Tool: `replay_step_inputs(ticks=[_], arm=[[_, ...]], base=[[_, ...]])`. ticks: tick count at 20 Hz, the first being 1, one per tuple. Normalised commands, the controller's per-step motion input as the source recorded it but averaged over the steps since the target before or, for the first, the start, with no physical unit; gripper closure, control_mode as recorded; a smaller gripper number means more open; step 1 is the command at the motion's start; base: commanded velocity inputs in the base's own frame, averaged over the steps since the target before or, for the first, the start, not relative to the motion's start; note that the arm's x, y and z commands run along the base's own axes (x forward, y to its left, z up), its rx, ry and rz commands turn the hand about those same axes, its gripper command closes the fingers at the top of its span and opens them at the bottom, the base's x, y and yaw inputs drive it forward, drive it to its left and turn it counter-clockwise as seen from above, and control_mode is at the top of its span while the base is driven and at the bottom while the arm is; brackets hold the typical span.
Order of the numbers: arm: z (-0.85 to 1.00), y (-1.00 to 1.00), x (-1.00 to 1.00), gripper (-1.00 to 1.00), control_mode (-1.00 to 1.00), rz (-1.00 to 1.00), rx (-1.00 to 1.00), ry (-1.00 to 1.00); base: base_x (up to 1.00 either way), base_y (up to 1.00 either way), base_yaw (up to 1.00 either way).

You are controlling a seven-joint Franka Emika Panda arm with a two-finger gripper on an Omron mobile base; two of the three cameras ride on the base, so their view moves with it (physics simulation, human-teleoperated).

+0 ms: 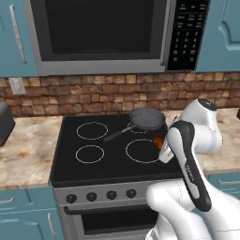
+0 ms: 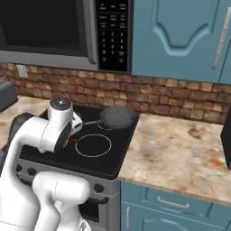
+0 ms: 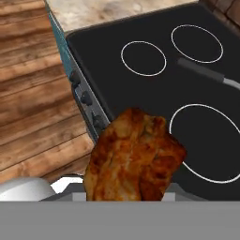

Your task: Take the chicken drumsticks from the pan and place one on each plate on the dining counter.

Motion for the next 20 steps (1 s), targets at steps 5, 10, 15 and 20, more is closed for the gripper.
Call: replay_step_inputs(ticks=[5, 10, 15, 20], arm=[[0.0, 0.0, 0.0, 1.0, 1.0, 0.0, 0.0, 0.0], [0.0, 0.0, 0.0, 1.0, 1.0, 0.0, 0.0, 0.0], [0.0, 0.0, 0.0, 1.0, 1.0, 0.0, 0.0, 0.0], [0.0, 0.0, 0.0, 1.0, 1.0, 0.0, 0.0, 0.0]], base=[[-0.99, 0.0, 0.14], [-1.0, 0.0, 0.07], [-1.0, 0.0, 0.02], [-1.0, 0.0, 0.0]])
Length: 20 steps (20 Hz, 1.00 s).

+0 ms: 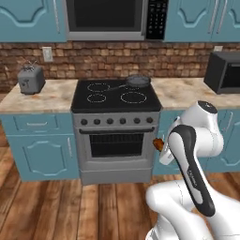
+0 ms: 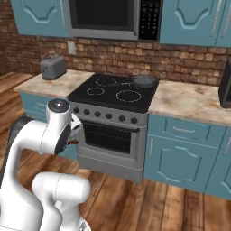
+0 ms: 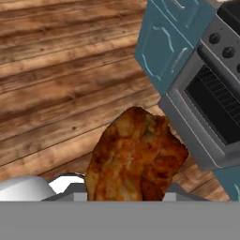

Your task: Take the chicken drumsticks from the pan and place one on each plate on the dining counter.

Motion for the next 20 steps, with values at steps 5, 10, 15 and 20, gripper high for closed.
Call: replay_step_inputs(ticks=[5, 10, 15, 20], arm=[[0.0, 0.0, 0.0, 1.0, 1.0, 0.0, 0.0, 0.0], [0.0, 0.0, 0.0, 1.0, 1.0, 0.0, 0.0, 0.0], [0.0, 0.0, 0.0, 1.0, 1.0, 0.0, 0.0, 0.0], [0.0, 0.0, 0.0, 1.0, 1.0, 0.0, 0.0, 0.0]], base=[[-1.0, -0.24, 0.08], [-1.0, -0.72, 0.15], [-1.0, -0.84, 0.17], [-1.0, -0.3, 0.06]])
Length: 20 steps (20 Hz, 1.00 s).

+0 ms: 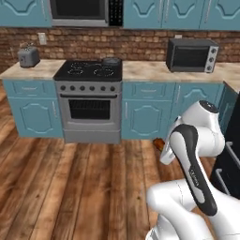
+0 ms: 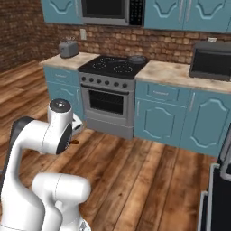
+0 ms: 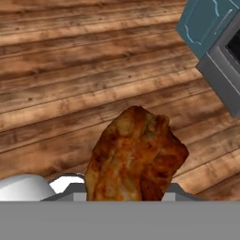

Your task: Take the chicken drumsticks from the pan and place one on each plate on the dining counter.

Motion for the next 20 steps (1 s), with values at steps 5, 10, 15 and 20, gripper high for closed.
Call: replay_step_inputs(ticks=[5, 10, 15, 20], arm=[[0.0, 0.0, 0.0, 1.0, 1.0, 0.0, 0.0, 0.0], [0.0, 0.0, 0.0, 1.0, 1.0, 0.0, 0.0, 0.0], [0.0, 0.0, 0.0, 1.0, 1.0, 0.0, 0.0, 0.0], [0.0, 0.0, 0.0, 1.0, 1.0, 0.0, 0.0, 0.0]], base=[[-1.0, 0.05, 0.0], [-1.0, 0.21, 0.0], [-1.0, 0.36, 0.0], [-1.0, 0.67, 0.0]])
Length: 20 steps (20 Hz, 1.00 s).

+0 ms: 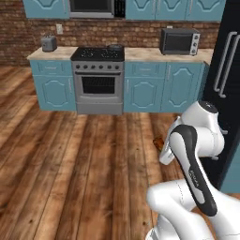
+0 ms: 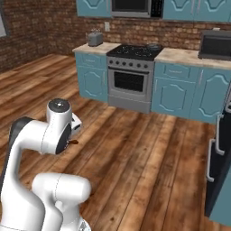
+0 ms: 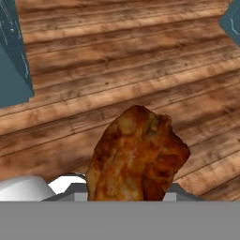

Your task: Take the chicken drumsticks from the pan and place one on each plate on the dining counter.

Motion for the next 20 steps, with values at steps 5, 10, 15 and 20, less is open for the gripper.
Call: replay_step_inputs(ticks=[5, 10, 15, 20], arm=[[0.0, 0.0, 0.0, 1.0, 1.0, 0.0, 0.0, 0.0], [0.0, 0.0, 0.0, 1.0, 1.0, 0.0, 0.0, 0.0], [0.0, 0.0, 0.0, 1.0, 1.0, 0.0, 0.0, 0.0], [0.0, 0.0, 0.0, 1.0, 1.0, 0.0, 0.0, 0.0]], base=[[-1.0, 0.88, 0.0], [-1.0, 0.76, 0.0], [-1.0, 0.77, 0.0], [-1.0, 0.91, 0.02]])
